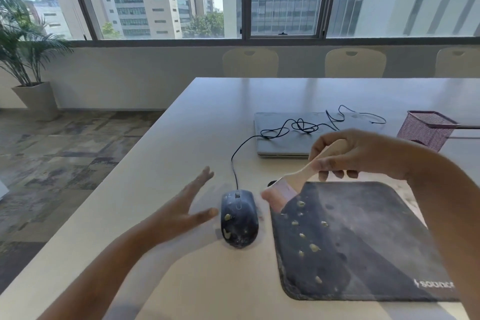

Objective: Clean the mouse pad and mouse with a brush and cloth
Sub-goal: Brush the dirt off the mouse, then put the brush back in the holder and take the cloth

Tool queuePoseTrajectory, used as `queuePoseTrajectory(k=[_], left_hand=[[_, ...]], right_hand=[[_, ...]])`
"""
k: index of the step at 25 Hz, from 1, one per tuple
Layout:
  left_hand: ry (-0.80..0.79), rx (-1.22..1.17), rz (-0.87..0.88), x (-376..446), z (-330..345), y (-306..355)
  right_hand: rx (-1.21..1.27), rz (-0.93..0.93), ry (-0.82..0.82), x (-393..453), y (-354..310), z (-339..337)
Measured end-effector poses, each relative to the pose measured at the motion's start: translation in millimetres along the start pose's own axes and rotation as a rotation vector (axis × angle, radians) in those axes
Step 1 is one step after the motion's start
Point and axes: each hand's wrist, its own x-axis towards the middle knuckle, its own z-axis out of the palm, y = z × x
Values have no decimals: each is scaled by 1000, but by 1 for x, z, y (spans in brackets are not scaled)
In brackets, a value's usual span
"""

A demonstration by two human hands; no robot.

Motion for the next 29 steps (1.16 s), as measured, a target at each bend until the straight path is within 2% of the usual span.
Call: queuePoseTrajectory(k=[3, 7, 12, 16, 22, 29], left_hand=[[69, 28, 78, 15, 1, 28], [76, 108, 212, 50, 24, 76], [74, 189, 412, 104, 80, 136], [-11, 156, 429, 154, 135, 180], [158, -64, 385, 224, 189, 242], [97, -390, 315, 291, 233, 286]], right_hand=[[-34, -12, 181, -12, 9, -20], [-36, -64, 345, -27, 26, -45], [-180, -61, 481, -44, 50, -76], [-309, -30, 602, -53, 69, -105], [-499, -26, 764, -59, 90, -160], [-618, 35, 941, -52, 140, -215]])
